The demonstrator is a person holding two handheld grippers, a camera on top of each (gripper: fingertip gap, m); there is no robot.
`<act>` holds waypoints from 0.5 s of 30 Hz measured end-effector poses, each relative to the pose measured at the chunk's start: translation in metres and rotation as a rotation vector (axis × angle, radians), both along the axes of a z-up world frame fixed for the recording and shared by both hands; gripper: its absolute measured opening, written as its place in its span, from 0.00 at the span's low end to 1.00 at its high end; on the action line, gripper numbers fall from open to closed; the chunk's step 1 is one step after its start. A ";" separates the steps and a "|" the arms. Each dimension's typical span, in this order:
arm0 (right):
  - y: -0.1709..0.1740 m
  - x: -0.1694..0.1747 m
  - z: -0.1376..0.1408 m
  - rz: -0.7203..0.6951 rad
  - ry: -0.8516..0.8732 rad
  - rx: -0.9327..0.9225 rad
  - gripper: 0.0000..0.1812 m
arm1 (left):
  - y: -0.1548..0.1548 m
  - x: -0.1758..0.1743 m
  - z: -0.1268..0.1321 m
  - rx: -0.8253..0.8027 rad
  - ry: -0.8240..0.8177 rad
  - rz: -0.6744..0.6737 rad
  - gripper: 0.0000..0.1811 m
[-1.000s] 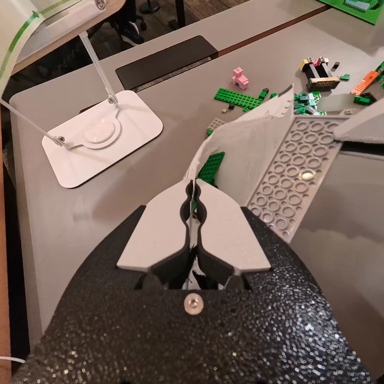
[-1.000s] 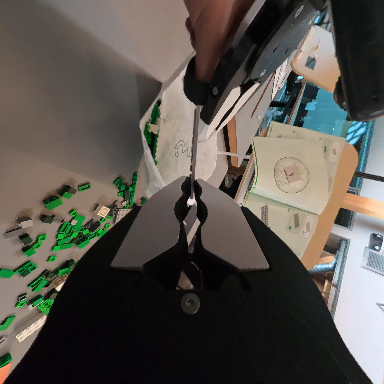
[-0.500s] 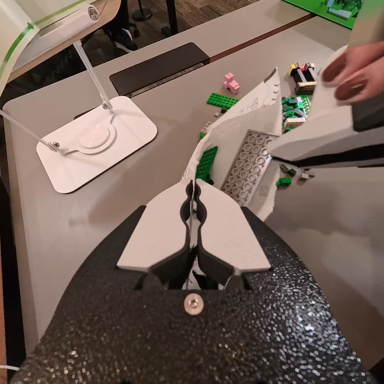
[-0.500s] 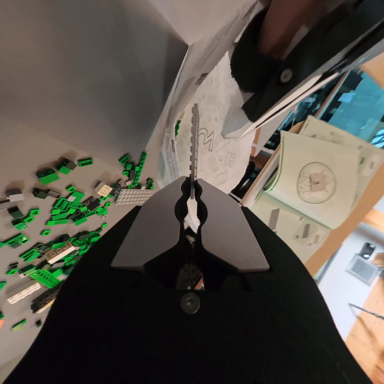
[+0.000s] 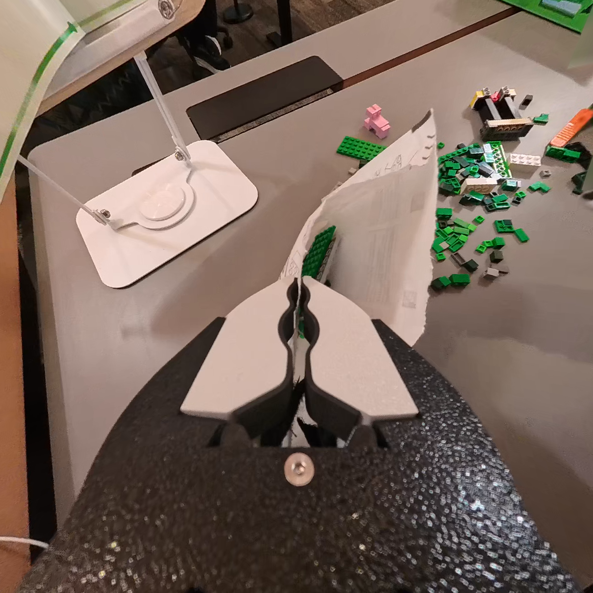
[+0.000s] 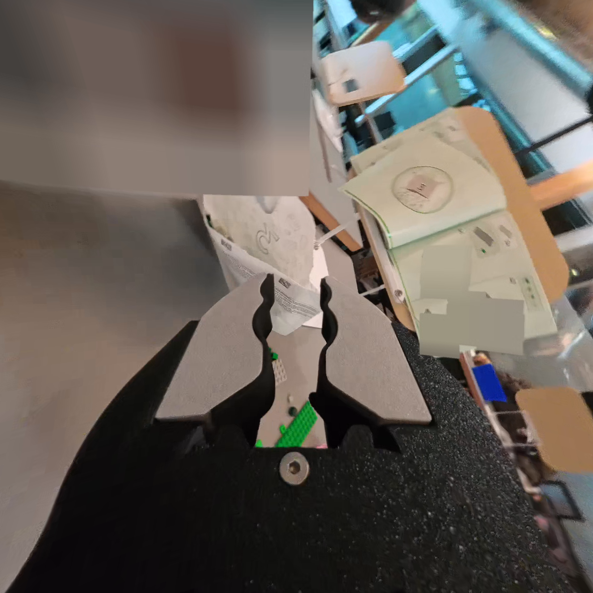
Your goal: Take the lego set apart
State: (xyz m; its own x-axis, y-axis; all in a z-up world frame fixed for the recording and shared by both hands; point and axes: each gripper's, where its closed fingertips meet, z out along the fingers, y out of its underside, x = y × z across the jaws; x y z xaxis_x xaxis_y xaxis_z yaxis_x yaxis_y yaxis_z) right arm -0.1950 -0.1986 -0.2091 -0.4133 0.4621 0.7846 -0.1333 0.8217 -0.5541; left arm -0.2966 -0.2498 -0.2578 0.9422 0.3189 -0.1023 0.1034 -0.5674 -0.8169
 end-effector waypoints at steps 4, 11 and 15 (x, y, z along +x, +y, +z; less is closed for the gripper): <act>0.021 0.008 0.002 -0.071 0.118 -0.302 0.16 | -0.001 -0.002 -0.001 -0.007 0.004 0.013 0.00; 0.035 0.018 -0.028 0.006 0.049 -0.515 0.35 | -0.001 0.009 0.003 -0.020 0.034 -0.052 0.00; 0.024 0.024 -0.028 0.069 -0.017 -0.499 0.40 | -0.001 0.037 0.007 -0.009 0.045 -0.268 0.00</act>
State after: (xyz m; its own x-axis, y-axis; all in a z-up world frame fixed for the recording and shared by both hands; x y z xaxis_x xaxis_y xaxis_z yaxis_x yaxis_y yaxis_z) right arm -0.1715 -0.1746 -0.2372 -0.4666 0.7503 0.4684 -0.1656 0.4461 -0.8795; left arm -0.2596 -0.2507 -0.2506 0.9873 0.0573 -0.1479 -0.0882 -0.5764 -0.8124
